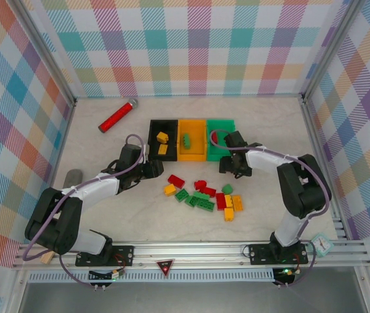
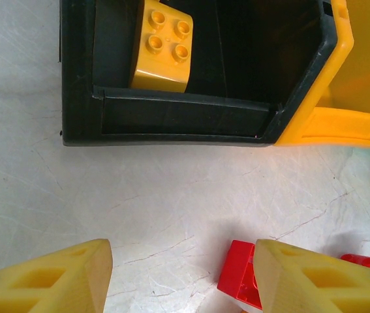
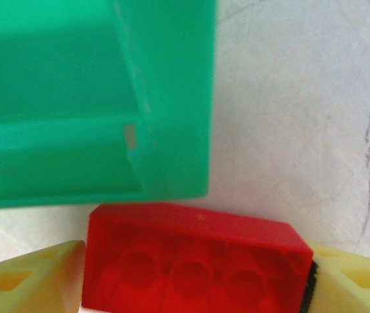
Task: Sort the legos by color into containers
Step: Pick up the lego from the center of the table, then place the lego in the container.
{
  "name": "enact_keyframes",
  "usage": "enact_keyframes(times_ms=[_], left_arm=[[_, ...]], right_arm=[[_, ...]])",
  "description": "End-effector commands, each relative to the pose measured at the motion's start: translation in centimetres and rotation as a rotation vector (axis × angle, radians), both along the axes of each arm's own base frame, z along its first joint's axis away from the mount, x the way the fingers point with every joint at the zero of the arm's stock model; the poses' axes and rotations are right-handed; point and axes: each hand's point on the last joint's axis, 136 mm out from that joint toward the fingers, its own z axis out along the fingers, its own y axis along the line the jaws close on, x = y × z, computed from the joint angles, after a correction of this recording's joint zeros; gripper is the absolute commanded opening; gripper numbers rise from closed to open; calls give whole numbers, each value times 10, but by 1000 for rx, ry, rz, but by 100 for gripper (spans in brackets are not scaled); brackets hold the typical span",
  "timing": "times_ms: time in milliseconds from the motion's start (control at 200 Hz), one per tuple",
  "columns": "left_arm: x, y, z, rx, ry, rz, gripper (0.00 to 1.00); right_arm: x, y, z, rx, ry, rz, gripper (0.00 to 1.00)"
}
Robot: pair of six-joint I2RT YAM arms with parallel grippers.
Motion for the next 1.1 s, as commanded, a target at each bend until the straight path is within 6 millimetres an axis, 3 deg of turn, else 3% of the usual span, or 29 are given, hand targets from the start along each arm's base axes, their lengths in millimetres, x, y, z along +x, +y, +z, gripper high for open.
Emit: enact_keyframes(times_ms=[0,120,410,535,735,930,1095], left_arm=[[1,-2,2,-12,-5,-11,59],[2,-2,2,-11,-4,-10,59],[2,-3,1,-15,-4,-12,59],[1,-5,0,-22,-1,-18,59],[1,-7,-2,-31,5,-29,59],[1,-8,2,-33,-5,-37,60],[0,-7,6,-29,-17,-40,60]], right_arm=[[9,2,-1,-1,-22,-8,70],[3,2,5,0,-37,3,59],[-24,-6,56,21,-121,26,58],[-25,2,84,76,-180,48,59],[15,27,119,102,-237,112,61],[71,49,116,56,-228,162,64],[88,51,109,3,-206,168,80]])
